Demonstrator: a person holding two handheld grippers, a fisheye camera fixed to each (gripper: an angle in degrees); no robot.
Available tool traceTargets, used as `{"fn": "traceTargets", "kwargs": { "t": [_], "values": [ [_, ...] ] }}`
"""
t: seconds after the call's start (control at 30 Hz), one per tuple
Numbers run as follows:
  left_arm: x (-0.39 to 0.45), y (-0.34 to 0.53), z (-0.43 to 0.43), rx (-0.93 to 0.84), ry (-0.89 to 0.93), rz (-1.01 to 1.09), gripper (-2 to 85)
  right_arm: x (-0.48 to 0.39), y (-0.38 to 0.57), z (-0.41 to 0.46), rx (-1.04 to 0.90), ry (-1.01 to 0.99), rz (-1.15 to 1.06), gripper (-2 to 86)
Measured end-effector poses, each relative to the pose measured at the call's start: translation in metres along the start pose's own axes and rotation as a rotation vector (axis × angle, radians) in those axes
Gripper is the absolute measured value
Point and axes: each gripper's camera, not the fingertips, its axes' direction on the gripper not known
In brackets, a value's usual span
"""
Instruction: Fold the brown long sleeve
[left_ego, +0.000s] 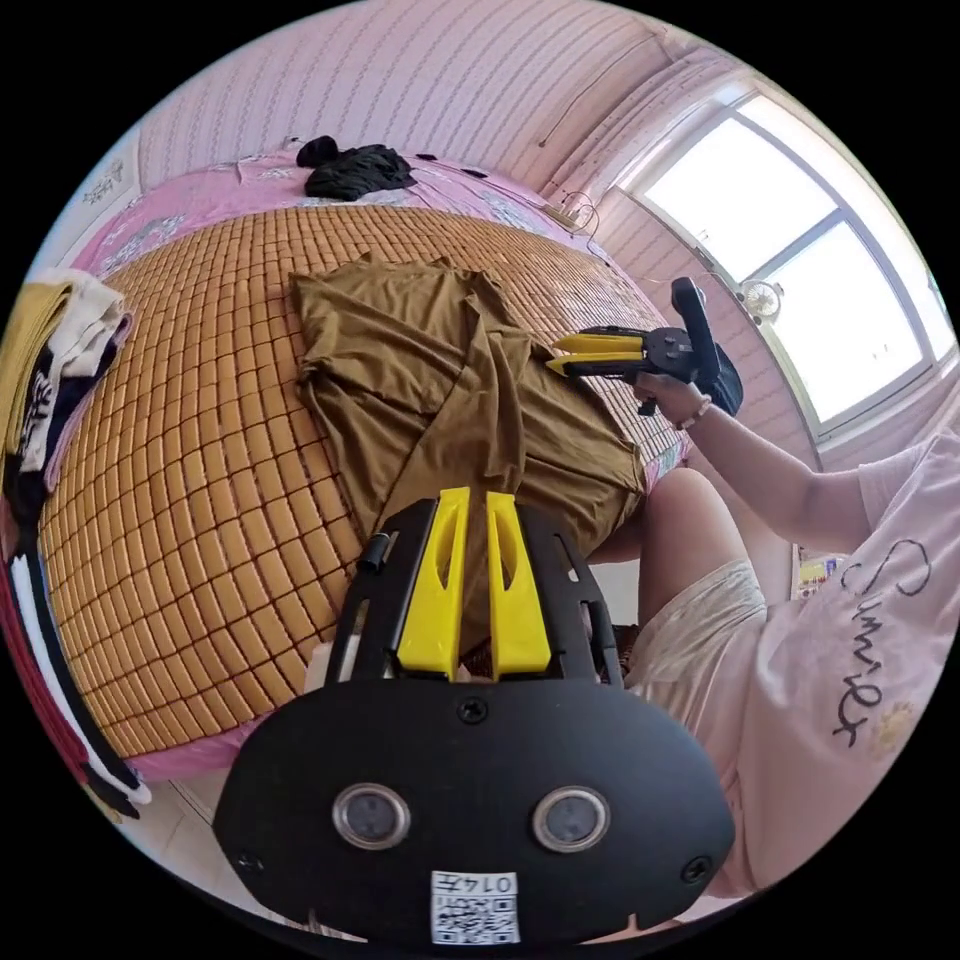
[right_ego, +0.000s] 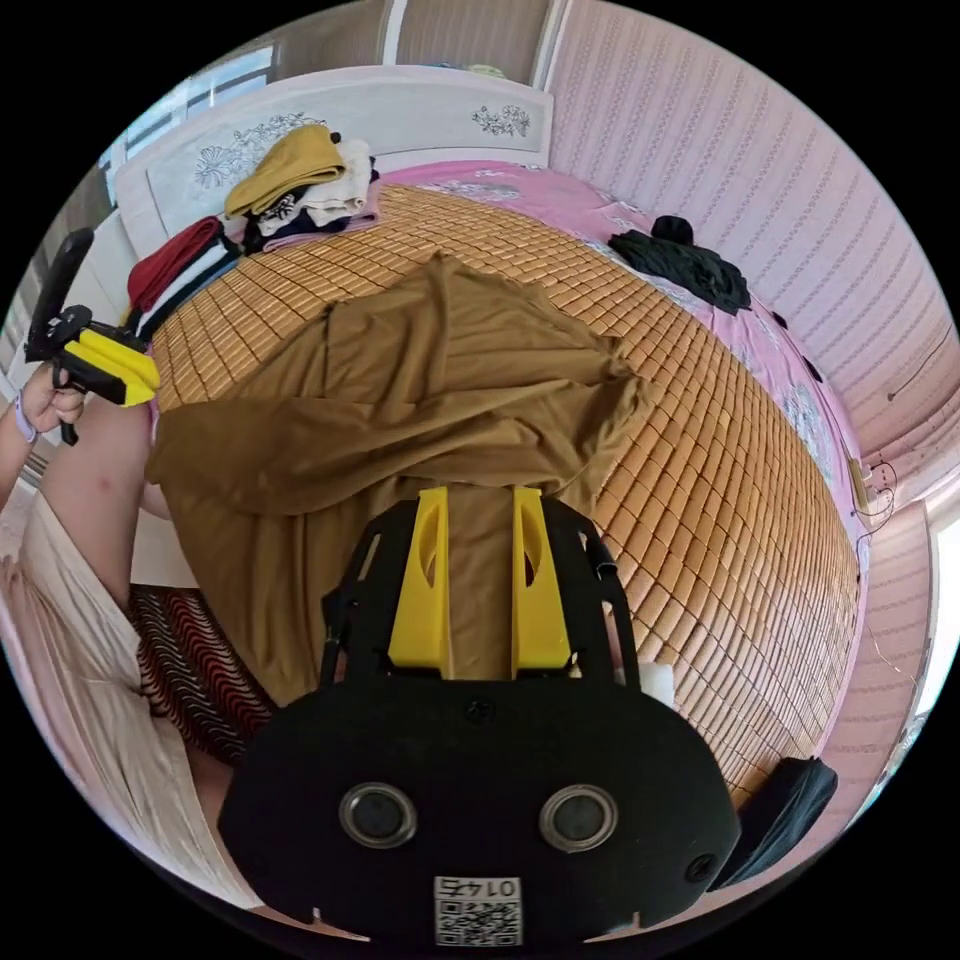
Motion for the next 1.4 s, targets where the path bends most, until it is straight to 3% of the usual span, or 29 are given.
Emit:
{"fn": "traceTargets", "kwargs": {
  "t": [0.17, 0.37, 0.53, 0.63, 0.77, 0.87, 1.1, 1.2, 1.27, 1.4],
  "values": [
    [0.003, -0.126, 0.053, -0.022, -0.010, 0.176, 4.4, 0.027, -0.006, 0.037, -0.066, 0.020, 0.040, 6.8],
    [-0.013, -0.255, 0.137, -0.095, 0.067, 0.105, 7.1, 0.066, 0.011, 0.014, 0.088, -0.137, 0.164, 1.7],
    [0.002, -0.292, 0.203, -0.256, 0.020, 0.093, 9.5, 0.113, 0.039, -0.015, 0.240, -0.314, 0.286, 1.0],
    [0.023, -0.297, 0.227, -0.325, -0.046, 0.187, 1.3, 0.136, 0.052, -0.016, 0.279, -0.393, 0.357, 1.0],
    [0.042, -0.310, 0.216, -0.157, -0.058, 0.236, -0.8, 0.152, 0.061, -0.009, 0.241, -0.362, 0.424, 1.0],
    [0.034, -0.315, 0.220, -0.157, -0.042, 0.158, -0.8, 0.157, 0.061, 0.004, 0.147, -0.375, 0.457, 1.3],
    [0.039, -0.232, 0.152, -0.138, -0.102, 0.244, 2.1, 0.126, 0.073, -0.039, 0.154, -0.146, 0.411, 1.5],
    [0.034, -0.150, 0.115, -0.195, -0.168, 0.208, 3.7, 0.078, 0.077, -0.067, 0.262, -0.299, 0.300, 2.0],
    [0.027, -0.084, 0.093, -0.232, -0.204, 0.071, 4.8, 0.038, 0.071, -0.074, 0.254, -0.393, 0.207, 2.6],
    [0.040, -0.009, 0.076, -0.246, -0.189, -0.072, 5.9, -0.081, 0.041, -0.074, 0.156, -0.519, -0.204, 4.9]
  ]
}}
